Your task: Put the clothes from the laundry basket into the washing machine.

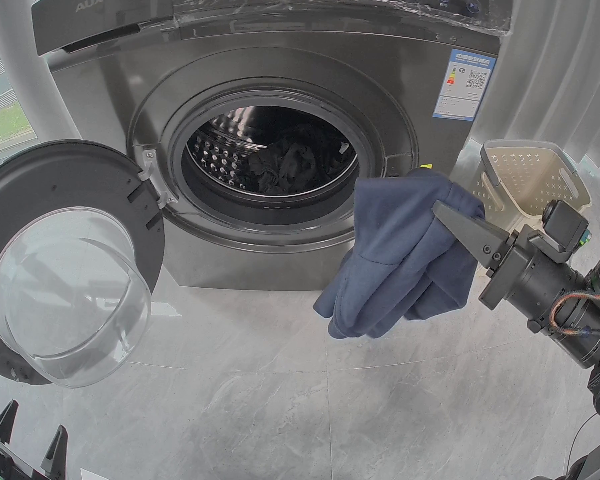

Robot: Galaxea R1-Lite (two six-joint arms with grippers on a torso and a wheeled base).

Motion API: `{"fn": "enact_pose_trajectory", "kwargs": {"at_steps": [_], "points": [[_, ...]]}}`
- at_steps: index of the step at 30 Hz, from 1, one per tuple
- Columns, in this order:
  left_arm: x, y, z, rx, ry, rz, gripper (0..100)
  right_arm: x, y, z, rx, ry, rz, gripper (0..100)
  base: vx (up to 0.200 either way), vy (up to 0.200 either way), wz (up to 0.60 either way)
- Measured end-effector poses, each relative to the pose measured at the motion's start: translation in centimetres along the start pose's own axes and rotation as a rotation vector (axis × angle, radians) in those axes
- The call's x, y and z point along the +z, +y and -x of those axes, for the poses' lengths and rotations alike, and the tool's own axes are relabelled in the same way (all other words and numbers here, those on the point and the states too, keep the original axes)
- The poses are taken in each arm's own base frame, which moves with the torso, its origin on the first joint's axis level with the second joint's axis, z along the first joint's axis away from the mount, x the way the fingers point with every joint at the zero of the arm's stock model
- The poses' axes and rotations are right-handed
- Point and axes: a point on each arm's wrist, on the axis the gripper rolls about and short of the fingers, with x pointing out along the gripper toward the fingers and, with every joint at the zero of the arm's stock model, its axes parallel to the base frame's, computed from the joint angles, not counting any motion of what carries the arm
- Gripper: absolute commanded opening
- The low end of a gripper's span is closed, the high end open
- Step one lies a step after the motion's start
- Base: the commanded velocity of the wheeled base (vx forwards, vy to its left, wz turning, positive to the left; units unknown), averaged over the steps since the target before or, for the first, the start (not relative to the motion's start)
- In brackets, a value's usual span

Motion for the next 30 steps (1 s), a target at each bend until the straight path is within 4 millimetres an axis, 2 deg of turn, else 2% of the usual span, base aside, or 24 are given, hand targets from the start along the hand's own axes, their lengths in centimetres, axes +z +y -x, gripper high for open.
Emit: {"fn": "enact_pose_trajectory", "kwargs": {"at_steps": [17,27,30], "points": [[0.0,0.0,0.0,0.008,-0.002,-0.011,100,-0.7,0.0,-0.1,-0.028,0.024,-0.007,0,0.000,0.000,0.00],[0.0,0.0,0.0,0.006,-0.003,-0.043,100,-1.2,1.0,-1.5,-0.044,0.009,-0.016,0,0.000,0.000,0.00],[0.0,0.0,0.0,0.006,-0.004,-0.044,100,-1.4,1.2,-1.5,-0.039,0.017,-0.020,0,0.000,-0.200,0.00]]}}
